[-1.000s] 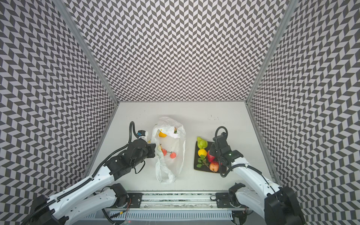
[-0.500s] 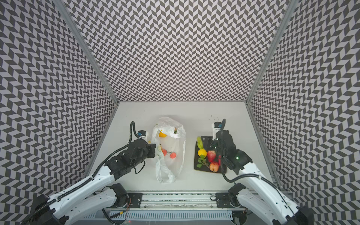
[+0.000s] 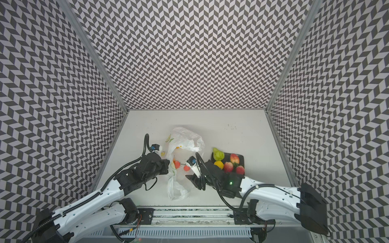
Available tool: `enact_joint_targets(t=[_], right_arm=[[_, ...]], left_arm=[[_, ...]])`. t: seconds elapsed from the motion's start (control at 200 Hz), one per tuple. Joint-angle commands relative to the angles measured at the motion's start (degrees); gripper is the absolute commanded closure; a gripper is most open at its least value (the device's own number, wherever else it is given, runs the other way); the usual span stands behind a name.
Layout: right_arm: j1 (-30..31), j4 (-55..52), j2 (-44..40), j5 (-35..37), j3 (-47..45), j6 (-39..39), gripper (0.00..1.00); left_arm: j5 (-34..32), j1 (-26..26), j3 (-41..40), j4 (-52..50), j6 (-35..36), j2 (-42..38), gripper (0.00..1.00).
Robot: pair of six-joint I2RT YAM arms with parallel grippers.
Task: Take fruits out of the plastic bag
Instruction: Place the fruit on the plate, then pick up the fruit from the plastic bag.
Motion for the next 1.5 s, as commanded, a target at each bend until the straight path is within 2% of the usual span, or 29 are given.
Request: enact_joint_targets(t=[0.0, 0.115, 0.245, 0.506, 0.641, 0.836, 0.981, 1.182, 1.497], right_arm=[[0.2, 5.3, 6.3, 2.2, 2.3, 1.8, 0.47], [0.1, 2.5, 13.8, 4.4, 7.0, 4.7, 0.45], [-1.1, 4.5, 19.1, 6.5, 10.1, 6.8, 0.43], [-5.5, 4.0, 29.2, 3.5, 17.8, 5.0, 0.38], [-7.7, -2.7, 31.3, 4.2, 21.1, 6.3, 0.37], [-7.6, -9.2, 33.1, 2.3, 22.2, 9.4, 0.35], [-7.6, -9.6, 33.6, 1.9, 21.9, 10.2, 0.33], [-7.7, -11.4, 36.3, 6.7, 24.7, 9.3, 0.31], [-7.7, -10.8, 41.1, 2.4, 27.3, 10.1, 0.32]], left_arm=[[0.4, -1.6, -1.0, -2.4, -2.8, 0.6, 1.0], [-1.2, -2.3, -0.7, -4.5, -4.1, 0.5, 1.0], [-2.9, -2.3, -0.8, -6.1, -5.0, -0.7, 1.0], [-3.8, -2.3, 0.8, -7.5, -5.9, 1.3, 1.0], [-4.3, -2.3, 1.8, -6.8, -5.5, 2.0, 1.0], [-4.6, -2.2, 1.9, -5.4, -5.3, 2.3, 1.0], [-4.8, -2.3, 1.9, -4.5, -5.3, 2.5, 1.0], [-4.7, -2.3, 2.1, -4.3, -5.1, 2.7, 1.0], [-4.8, -2.3, 2.4, -4.6, -4.5, 2.0, 1.0]])
